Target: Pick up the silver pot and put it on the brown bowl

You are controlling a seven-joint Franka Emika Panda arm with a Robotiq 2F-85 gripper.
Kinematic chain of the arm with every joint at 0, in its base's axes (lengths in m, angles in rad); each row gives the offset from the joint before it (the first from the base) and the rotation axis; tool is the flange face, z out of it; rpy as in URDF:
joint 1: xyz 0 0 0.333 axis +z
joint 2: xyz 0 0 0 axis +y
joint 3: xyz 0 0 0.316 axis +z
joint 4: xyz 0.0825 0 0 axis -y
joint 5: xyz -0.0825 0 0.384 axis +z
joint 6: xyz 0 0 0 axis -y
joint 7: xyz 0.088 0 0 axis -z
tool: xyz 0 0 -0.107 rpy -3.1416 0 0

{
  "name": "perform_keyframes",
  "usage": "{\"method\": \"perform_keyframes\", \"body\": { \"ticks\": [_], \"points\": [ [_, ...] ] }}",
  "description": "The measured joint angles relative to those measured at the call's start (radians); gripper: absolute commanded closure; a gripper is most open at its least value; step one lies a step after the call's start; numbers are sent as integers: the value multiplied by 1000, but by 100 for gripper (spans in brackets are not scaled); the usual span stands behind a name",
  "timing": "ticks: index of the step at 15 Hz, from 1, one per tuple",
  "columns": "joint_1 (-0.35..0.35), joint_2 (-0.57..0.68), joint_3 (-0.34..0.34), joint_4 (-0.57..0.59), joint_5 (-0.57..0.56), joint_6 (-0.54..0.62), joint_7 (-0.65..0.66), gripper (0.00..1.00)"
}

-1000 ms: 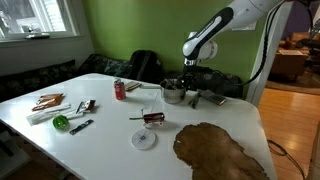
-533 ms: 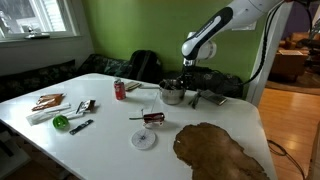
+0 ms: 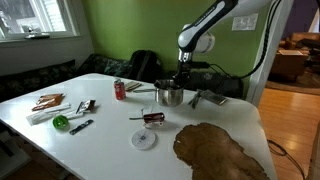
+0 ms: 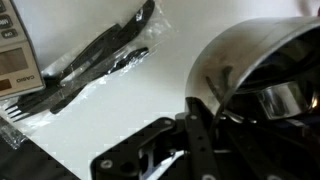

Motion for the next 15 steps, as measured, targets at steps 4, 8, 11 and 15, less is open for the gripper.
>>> {"method": "perform_keyframes", "body": {
  "ticks": [4,8,11,15],
  "points": [
    [72,-108,-1,-114,-84,-17,4,99],
    [157,-224,-11,-277,-183,22,88,99],
    [217,-343,-44,-434,-283,131,226,99],
    [256,-516,-71,-647,-387,280,415,99]
  ]
}}
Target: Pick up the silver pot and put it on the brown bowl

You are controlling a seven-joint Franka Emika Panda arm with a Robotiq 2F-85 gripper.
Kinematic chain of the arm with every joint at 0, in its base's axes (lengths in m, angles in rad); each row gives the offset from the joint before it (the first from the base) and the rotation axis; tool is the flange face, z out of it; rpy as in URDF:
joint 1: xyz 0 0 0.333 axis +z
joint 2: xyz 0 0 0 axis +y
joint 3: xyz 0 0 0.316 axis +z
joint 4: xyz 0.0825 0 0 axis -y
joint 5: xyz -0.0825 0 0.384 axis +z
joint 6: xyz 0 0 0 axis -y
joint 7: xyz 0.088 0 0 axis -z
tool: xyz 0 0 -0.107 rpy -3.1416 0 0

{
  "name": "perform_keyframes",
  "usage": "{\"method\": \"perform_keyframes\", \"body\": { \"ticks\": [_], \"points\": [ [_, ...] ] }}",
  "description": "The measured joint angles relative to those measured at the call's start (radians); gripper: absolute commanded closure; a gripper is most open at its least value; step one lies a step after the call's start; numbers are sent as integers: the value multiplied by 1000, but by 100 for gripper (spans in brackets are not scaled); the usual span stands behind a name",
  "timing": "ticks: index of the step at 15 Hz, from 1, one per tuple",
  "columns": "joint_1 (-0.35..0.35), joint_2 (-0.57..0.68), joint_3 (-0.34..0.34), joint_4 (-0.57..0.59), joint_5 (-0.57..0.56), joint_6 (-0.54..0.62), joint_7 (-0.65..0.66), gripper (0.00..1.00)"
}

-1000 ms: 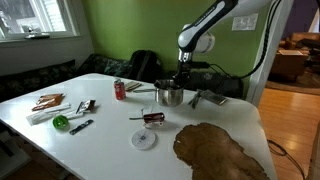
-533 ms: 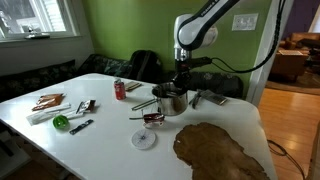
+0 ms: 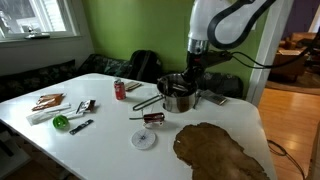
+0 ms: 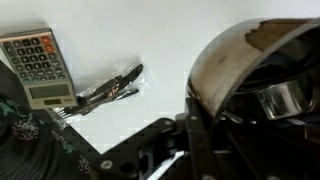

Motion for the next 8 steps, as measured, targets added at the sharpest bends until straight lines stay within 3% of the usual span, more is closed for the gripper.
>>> {"method": "perform_keyframes", "body": {
  "ticks": [5,8],
  "points": [
    [-25,-236,1,-250,-34,83,163,95],
    [-40,-304,1,-307,-39,84,176,99]
  ]
}}
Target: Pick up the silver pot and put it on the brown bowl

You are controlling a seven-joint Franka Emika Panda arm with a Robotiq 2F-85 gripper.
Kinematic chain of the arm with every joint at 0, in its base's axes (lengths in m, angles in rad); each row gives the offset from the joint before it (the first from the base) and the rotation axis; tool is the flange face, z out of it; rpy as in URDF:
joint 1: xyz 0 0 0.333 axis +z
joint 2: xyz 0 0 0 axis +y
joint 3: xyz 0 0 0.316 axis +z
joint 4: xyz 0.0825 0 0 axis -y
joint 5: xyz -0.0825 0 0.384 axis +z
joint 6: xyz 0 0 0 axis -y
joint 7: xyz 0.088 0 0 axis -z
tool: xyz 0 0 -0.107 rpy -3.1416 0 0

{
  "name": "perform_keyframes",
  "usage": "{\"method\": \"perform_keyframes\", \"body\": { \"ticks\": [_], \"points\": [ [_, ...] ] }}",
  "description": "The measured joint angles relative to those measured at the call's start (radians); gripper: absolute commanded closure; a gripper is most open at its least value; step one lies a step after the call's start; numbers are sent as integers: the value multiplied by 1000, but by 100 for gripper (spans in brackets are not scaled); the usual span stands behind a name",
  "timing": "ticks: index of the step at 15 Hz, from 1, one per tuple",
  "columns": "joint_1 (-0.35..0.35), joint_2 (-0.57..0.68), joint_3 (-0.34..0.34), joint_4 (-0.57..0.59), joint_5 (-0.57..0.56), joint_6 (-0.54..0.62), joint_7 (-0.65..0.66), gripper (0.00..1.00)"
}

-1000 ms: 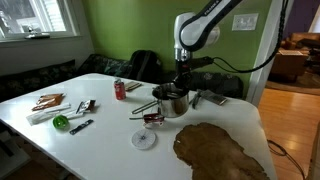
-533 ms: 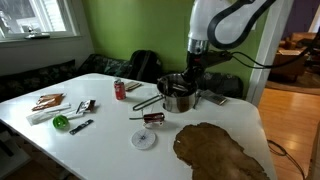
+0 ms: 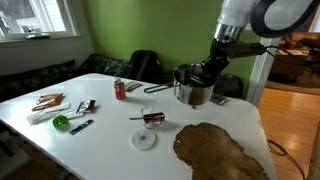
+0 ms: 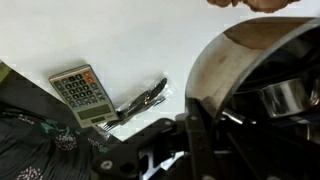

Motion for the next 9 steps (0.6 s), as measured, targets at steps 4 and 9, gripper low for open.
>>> {"method": "perform_keyframes", "body": {
  "ticks": [4,9],
  "points": [
    [-39,27,65,-8,65,-34,-22,99],
    [-14,33,157,-73,353,-78,-193,99]
  ]
}}
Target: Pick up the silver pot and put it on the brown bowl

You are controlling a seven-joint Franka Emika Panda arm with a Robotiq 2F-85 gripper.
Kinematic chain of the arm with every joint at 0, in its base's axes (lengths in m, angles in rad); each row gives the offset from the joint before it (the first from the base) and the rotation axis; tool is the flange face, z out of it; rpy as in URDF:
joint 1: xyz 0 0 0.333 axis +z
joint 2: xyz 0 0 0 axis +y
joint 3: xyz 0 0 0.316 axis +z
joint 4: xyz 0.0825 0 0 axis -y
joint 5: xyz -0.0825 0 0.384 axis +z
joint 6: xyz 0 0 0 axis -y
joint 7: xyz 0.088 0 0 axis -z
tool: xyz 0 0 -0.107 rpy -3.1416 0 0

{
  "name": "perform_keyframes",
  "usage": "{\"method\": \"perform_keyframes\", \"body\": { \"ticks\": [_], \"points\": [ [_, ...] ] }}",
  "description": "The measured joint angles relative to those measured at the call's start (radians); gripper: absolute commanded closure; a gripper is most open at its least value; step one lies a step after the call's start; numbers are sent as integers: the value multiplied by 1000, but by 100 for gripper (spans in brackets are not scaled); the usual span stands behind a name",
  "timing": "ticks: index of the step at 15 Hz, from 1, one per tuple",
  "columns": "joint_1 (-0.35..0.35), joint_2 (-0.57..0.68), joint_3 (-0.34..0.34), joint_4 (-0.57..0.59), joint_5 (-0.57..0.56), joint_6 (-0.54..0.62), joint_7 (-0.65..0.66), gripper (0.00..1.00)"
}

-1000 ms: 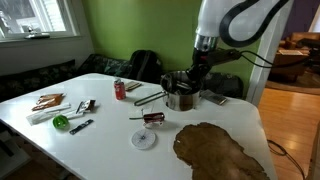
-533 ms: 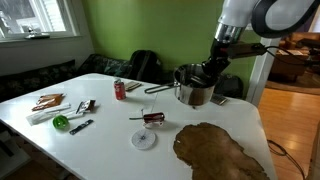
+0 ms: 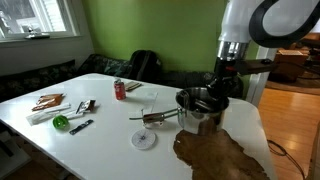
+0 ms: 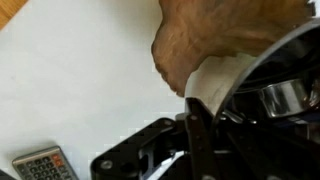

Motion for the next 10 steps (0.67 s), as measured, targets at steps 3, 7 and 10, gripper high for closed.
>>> {"method": "perform_keyframes", "body": {
  "ticks": [3,7,10],
  "points": [
    [6,-26,29,-39,21,-94,-43,99],
    [5,-63,35,-100,5,-115,-84,99],
    [1,-74,44,-137,-46,-44,-83,99]
  ]
}}
